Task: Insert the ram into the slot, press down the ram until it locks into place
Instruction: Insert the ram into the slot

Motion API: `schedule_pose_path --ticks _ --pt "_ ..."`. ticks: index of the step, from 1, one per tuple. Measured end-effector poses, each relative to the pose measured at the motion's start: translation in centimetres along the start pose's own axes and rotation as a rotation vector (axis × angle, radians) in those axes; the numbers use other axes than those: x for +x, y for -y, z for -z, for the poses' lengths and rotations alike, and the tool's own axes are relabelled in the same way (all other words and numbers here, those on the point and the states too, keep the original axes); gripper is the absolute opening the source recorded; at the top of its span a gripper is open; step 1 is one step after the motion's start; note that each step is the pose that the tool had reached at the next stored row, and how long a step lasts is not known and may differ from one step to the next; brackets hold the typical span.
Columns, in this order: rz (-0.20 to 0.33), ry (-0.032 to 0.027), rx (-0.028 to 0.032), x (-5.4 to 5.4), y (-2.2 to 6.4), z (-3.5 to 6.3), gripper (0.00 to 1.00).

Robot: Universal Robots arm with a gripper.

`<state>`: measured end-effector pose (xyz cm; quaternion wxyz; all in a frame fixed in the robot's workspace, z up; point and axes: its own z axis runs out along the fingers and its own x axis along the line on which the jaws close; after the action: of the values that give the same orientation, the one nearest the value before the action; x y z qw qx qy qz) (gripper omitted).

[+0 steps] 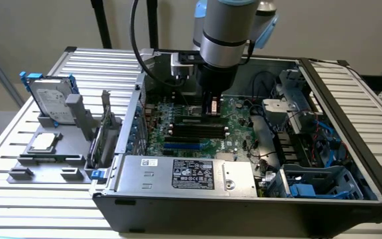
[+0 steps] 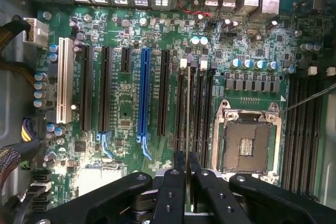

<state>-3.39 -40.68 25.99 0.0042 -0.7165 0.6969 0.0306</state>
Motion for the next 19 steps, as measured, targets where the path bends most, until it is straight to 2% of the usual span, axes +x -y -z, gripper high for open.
schedule_pose_path --ticks 6,12,19 --pt "0.000 -0.0059 -0.0002 0.0 0.00 -0.71 0.13" --pt "0.000 -0.0061 0.0004 0.0 -0.07 -0.99 0.13" --pt "0.000 -0.0062 0.0050 0.1 -0.15 -1.32 0.13"
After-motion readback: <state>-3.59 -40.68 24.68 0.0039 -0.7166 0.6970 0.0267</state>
